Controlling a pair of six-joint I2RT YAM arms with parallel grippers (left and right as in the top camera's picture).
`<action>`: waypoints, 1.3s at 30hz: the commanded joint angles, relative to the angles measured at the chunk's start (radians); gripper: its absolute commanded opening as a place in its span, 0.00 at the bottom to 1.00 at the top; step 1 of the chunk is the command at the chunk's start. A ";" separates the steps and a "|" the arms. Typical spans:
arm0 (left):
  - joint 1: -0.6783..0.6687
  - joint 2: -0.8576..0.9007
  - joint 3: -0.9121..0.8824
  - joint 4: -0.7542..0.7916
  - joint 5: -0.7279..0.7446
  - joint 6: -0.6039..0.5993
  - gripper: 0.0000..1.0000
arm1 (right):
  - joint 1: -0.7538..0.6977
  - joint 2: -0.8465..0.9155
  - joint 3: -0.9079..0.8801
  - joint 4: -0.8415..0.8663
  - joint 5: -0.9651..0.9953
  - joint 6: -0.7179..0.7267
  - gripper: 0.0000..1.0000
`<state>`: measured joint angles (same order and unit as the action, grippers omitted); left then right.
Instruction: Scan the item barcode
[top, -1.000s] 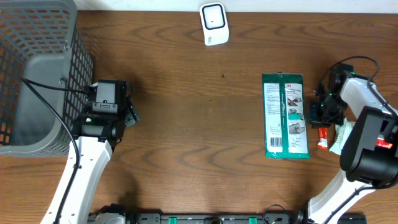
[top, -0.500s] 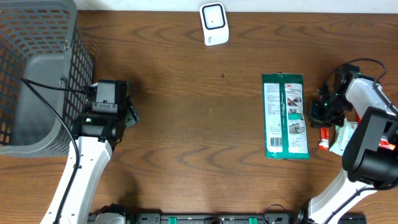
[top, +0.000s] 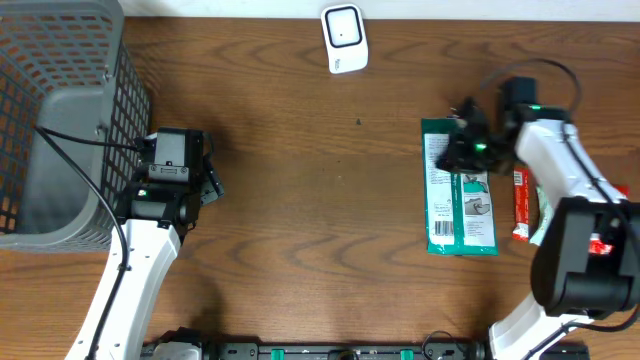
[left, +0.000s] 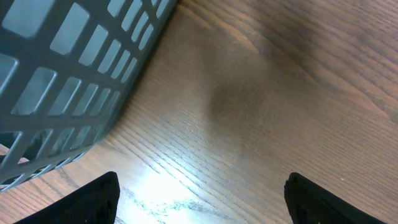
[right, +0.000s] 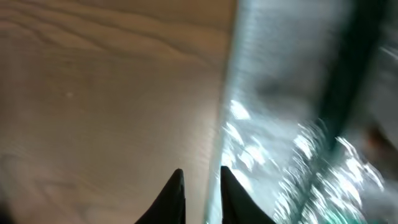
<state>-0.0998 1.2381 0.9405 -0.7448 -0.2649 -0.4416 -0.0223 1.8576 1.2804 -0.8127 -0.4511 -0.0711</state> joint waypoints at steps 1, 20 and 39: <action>0.003 0.002 0.001 -0.003 -0.005 -0.002 0.86 | 0.108 -0.005 -0.055 0.089 0.093 0.033 0.19; 0.003 0.002 0.001 -0.003 -0.005 -0.002 0.86 | 0.222 -0.005 -0.141 0.237 0.348 0.068 0.12; 0.003 0.002 0.001 -0.003 -0.005 -0.002 0.86 | 0.177 -0.005 -0.228 0.233 0.742 0.108 0.04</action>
<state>-0.0998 1.2381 0.9405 -0.7448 -0.2649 -0.4416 0.1734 1.8500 1.0645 -0.5659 0.1467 0.0231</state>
